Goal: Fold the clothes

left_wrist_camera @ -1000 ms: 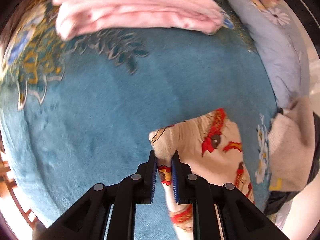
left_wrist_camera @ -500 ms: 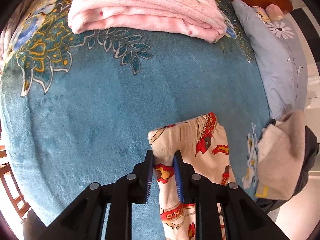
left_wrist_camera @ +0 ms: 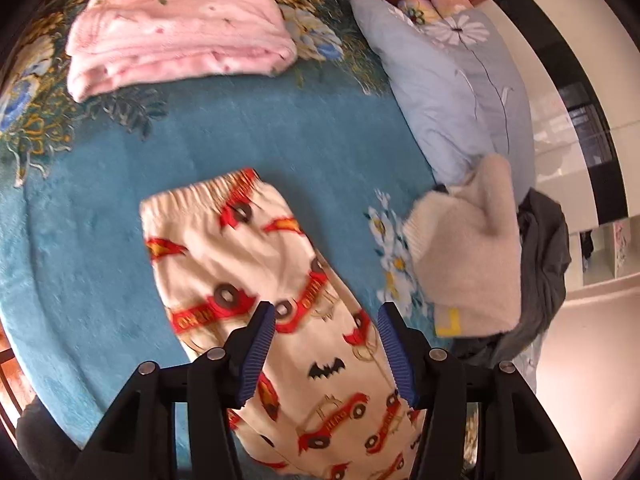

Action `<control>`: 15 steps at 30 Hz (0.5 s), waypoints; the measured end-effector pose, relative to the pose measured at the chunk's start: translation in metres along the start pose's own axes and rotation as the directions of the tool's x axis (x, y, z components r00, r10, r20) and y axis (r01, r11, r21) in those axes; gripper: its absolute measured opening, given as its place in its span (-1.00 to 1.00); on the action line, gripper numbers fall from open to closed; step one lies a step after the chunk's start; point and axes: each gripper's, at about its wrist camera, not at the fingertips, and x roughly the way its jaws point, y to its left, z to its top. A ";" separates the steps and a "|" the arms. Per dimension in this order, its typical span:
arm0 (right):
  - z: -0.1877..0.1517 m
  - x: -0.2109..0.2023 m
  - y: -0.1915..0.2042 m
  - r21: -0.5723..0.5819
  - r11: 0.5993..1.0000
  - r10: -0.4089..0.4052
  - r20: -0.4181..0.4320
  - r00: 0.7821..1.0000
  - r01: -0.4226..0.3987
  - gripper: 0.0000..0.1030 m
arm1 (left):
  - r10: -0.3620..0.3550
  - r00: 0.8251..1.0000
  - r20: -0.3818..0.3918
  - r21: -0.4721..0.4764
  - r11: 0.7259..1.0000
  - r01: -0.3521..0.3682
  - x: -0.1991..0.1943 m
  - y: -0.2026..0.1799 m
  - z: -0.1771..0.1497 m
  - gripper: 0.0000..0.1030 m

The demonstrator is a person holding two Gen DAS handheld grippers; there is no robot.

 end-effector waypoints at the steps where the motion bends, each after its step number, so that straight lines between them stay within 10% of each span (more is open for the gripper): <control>1: 0.000 0.003 0.004 -0.024 1.000 -0.010 -0.005 1.000 0.010 -0.09 | 0.012 0.999 -0.031 0.008 1.000 -0.011 0.014 -0.009 -0.006 0.12; 15: -0.022 0.001 0.014 -0.177 0.983 -0.060 -0.024 0.998 0.054 -0.09 | 0.160 0.955 -0.250 -0.033 0.984 -0.174 0.142 -0.052 -0.035 -0.19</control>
